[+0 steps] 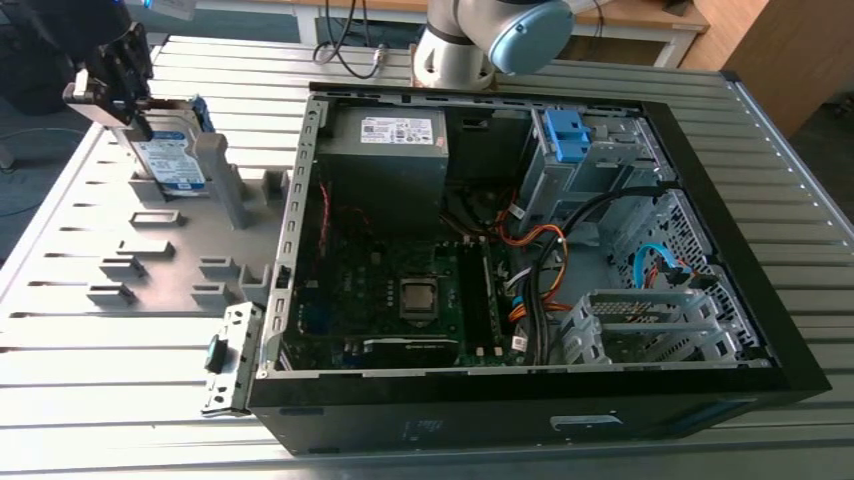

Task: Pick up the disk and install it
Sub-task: 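Pick up the disk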

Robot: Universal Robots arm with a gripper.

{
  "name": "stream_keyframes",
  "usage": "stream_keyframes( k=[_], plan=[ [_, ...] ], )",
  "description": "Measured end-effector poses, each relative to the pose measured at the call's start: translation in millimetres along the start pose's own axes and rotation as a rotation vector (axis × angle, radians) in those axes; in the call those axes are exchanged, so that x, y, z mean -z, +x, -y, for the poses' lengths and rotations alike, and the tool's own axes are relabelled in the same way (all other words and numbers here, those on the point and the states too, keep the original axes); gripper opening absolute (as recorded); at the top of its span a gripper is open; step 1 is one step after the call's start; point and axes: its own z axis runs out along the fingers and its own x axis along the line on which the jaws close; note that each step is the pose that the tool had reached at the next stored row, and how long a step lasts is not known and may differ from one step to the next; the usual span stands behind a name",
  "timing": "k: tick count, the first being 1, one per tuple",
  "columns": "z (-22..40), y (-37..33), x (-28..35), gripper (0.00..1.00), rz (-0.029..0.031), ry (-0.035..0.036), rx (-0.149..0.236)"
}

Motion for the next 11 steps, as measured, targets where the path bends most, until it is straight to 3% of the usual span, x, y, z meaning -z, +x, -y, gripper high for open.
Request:
stream_keyframes(
  k=[6, 11],
  plan=[
    [0.0, -0.1, 1.8, 0.37, 0.0004, 0.0006, 0.0],
    [-0.3, -0.5, 12.1, 0.37, 0.0003, 0.0, 0.0]
  ],
)
